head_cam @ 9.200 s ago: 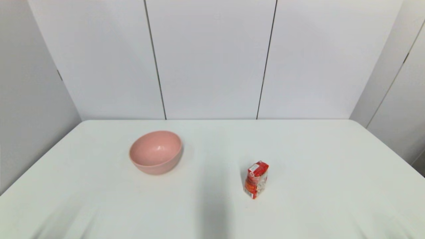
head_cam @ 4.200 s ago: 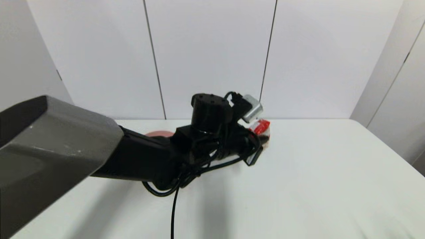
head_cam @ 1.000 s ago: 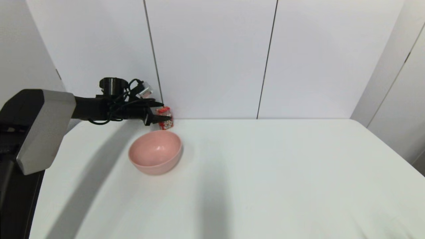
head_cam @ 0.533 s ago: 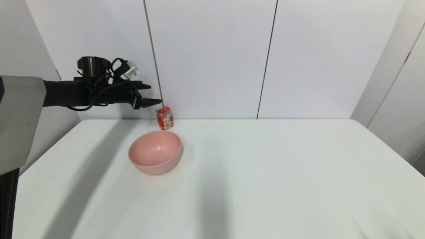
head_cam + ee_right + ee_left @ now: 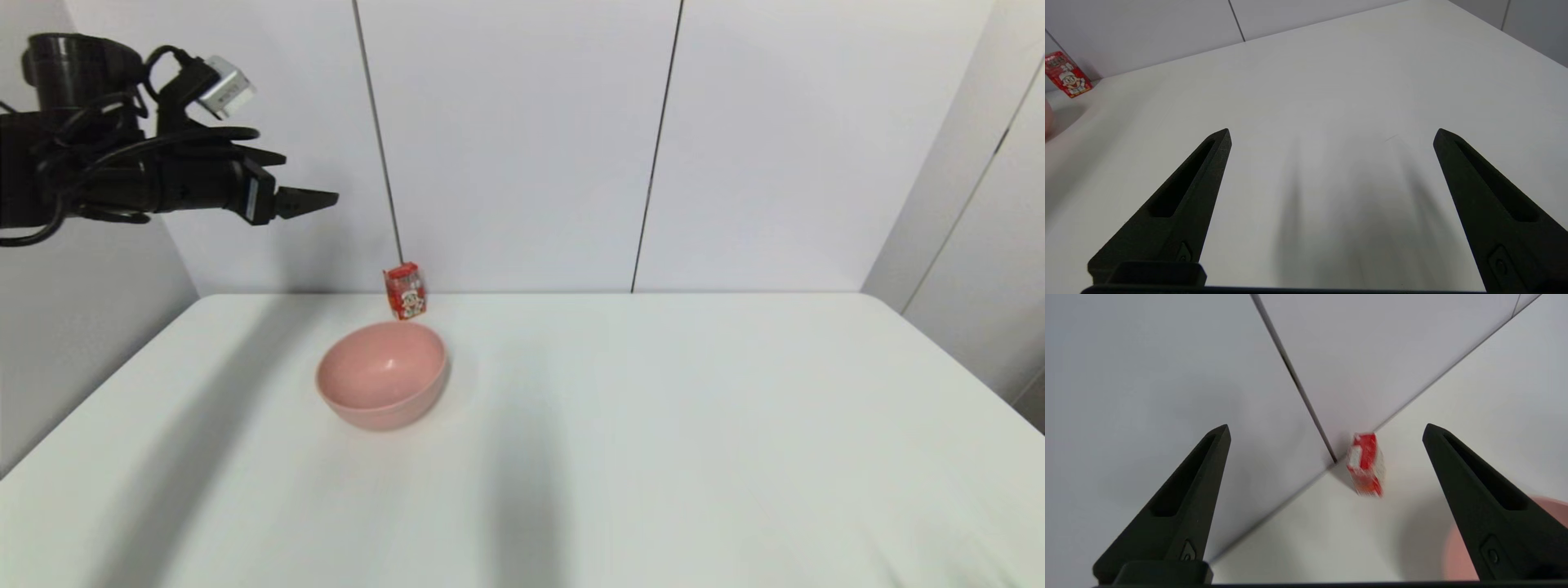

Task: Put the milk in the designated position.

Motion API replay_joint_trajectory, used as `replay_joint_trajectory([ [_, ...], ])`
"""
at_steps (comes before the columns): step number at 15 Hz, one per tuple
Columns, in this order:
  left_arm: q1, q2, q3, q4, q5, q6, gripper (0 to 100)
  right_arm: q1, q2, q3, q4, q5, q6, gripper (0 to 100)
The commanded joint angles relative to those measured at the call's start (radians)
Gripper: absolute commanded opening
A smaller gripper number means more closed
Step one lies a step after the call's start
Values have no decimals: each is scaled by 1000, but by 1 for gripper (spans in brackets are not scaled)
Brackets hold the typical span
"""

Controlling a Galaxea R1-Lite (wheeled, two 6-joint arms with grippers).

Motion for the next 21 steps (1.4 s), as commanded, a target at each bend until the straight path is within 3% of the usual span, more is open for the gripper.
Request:
replay_joint_trajectory([
  [1, -3, -597, 545, -10, 226, -105, 100, 0, 1, 0, 0, 0, 1, 100],
  [4, -1, -955, 854, -7, 328, -171, 100, 0, 1, 0, 0, -1, 1, 100],
  [8, -3, -1275, 1134, -51, 346, -228, 100, 0, 1, 0, 0, 0, 1, 100],
  [12, -11, -1585, 1390, -87, 506, -234, 100, 0, 1, 0, 0, 0, 1, 100],
  [16, -25, -1820, 1550, -56, 501, -272, 100, 0, 1, 0, 0, -1, 1, 100],
  [21, -25, -1829, 1553, -4, 478, -348, 100, 0, 1, 0, -1, 0, 1, 100],
])
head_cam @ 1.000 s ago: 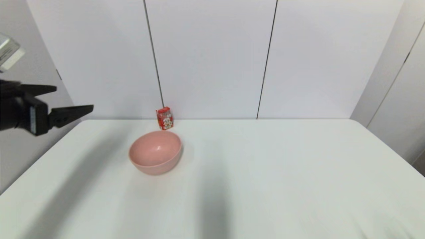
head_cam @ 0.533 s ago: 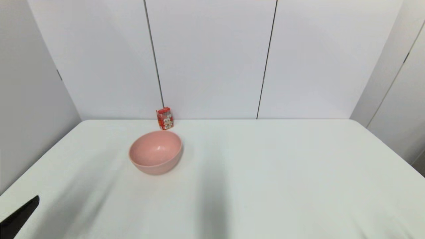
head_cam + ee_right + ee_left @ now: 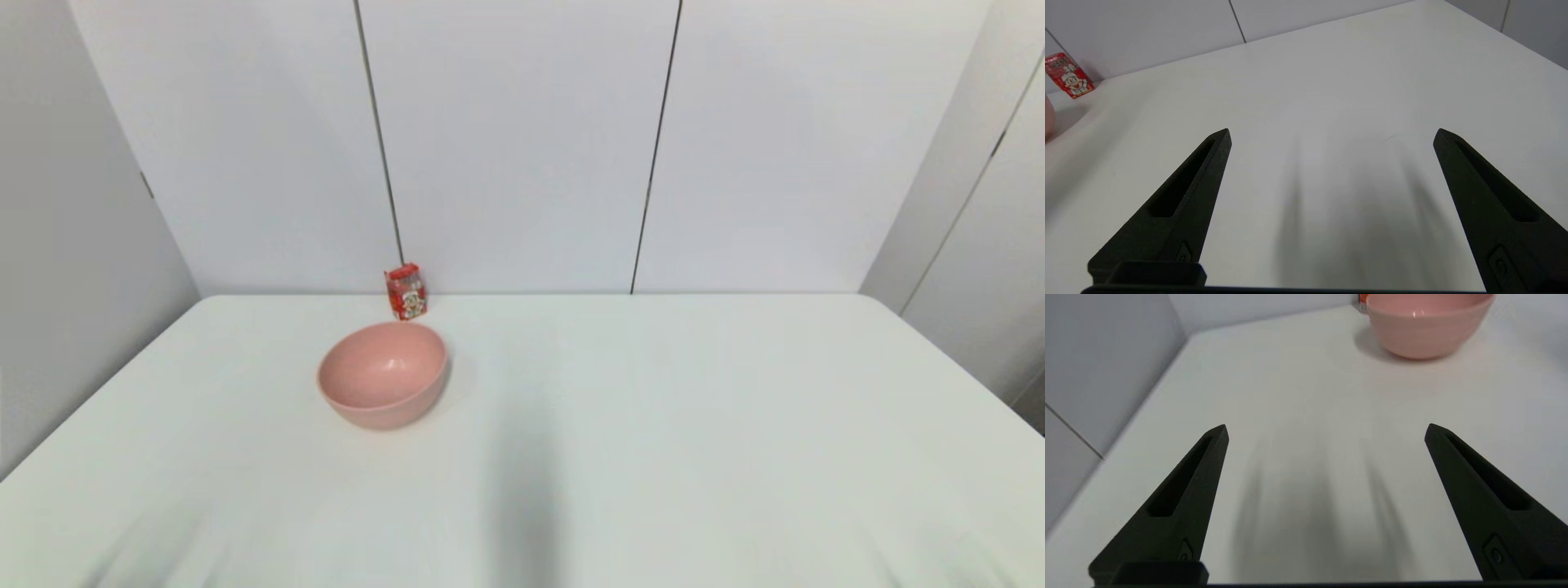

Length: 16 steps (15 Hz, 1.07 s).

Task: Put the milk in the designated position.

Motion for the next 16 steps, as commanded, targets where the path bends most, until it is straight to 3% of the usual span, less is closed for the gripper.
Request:
replay_joint_trajectory([
  [1, 0, -45, 11, 1, 6, -67, 100, 0, 1, 0, 0, -1, 1, 100],
  [7, -1, -45, 13, -3, 45, -171, 100, 0, 1, 0, 0, -1, 1, 100],
  [16, -1, -45, 11, -3, 45, -173, 100, 0, 1, 0, 0, -1, 1, 100],
])
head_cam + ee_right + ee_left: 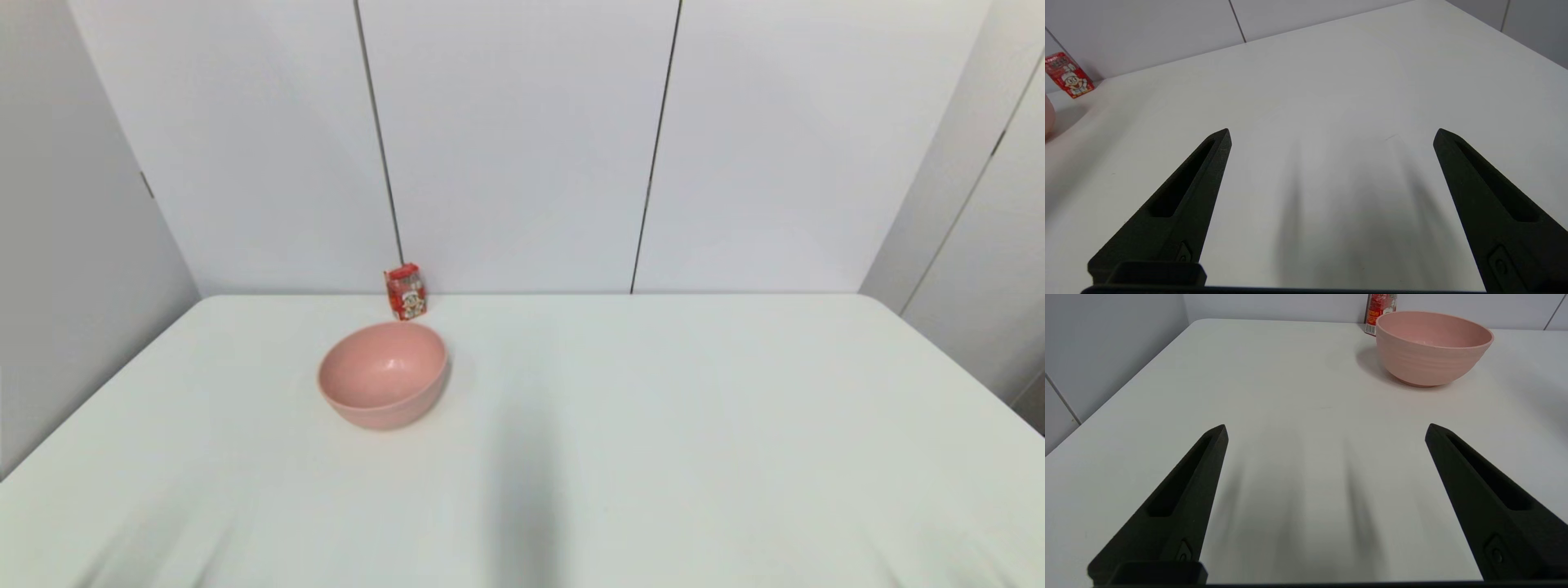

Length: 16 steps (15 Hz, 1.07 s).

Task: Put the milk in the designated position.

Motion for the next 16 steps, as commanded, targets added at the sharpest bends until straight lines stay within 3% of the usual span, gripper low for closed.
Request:
replay_joint_trajectory([
  [1, 0, 2, 0, 0, 0, 0, 100, 0, 1, 0, 0, 0, 1, 100],
  [16, 0, 2, 0, 0, 0, 0, 100, 0, 1, 0, 0, -1, 1, 100],
])
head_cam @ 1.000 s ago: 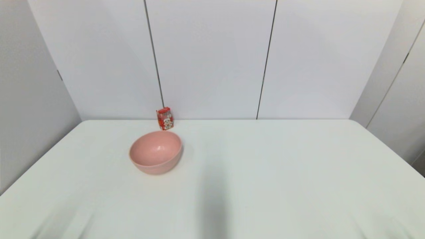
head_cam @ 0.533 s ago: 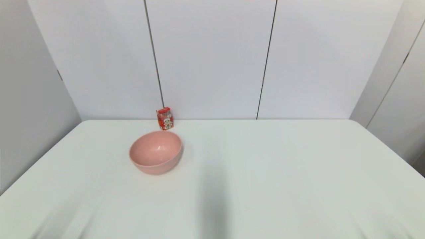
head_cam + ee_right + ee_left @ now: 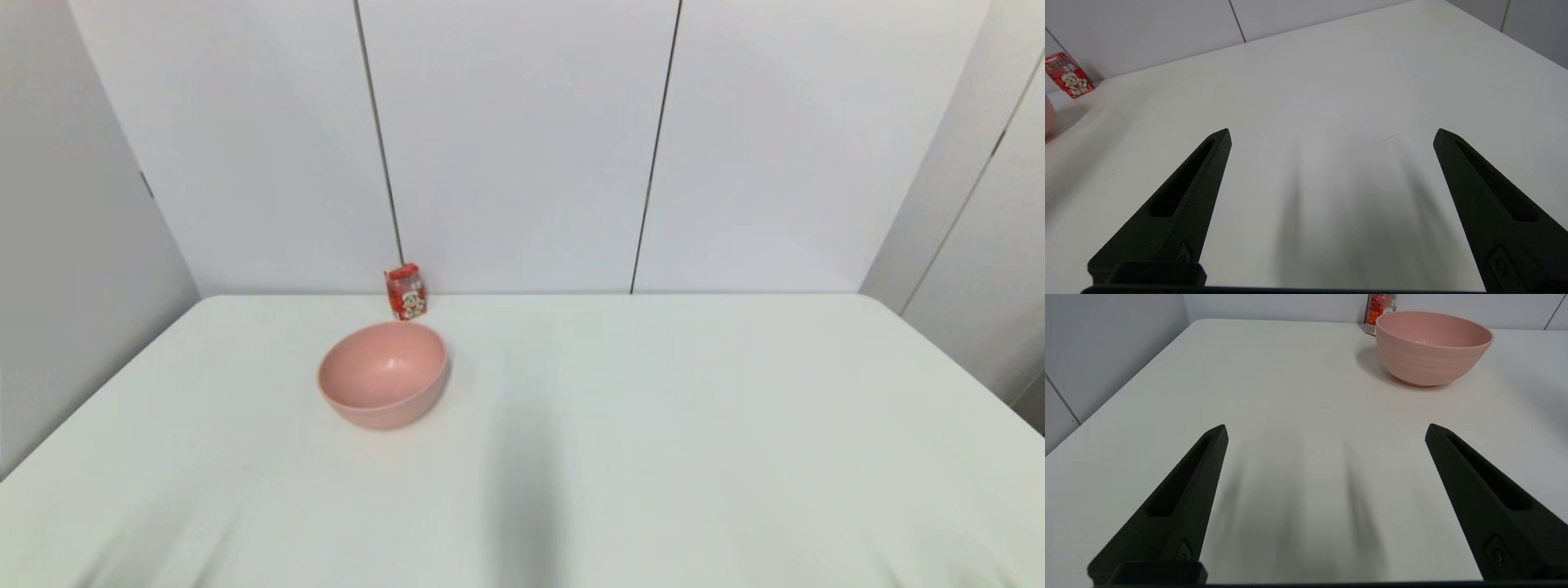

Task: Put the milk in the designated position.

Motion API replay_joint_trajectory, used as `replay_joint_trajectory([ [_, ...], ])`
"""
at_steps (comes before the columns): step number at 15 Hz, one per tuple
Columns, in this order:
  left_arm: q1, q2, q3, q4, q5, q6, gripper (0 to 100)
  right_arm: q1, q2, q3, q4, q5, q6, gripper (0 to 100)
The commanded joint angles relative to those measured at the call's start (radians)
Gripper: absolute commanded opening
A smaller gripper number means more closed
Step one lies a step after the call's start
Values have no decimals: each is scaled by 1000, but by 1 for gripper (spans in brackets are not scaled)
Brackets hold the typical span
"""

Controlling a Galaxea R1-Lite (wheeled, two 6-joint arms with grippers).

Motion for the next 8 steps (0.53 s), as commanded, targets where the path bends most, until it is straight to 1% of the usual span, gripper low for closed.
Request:
replay_joint_trajectory([
  [1, 0, 2, 0, 0, 0, 0, 100, 0, 1, 0, 0, -1, 3, 100],
  [8, 0, 2, 0, 0, 0, 0, 100, 0, 1, 0, 0, 0, 1, 100],
])
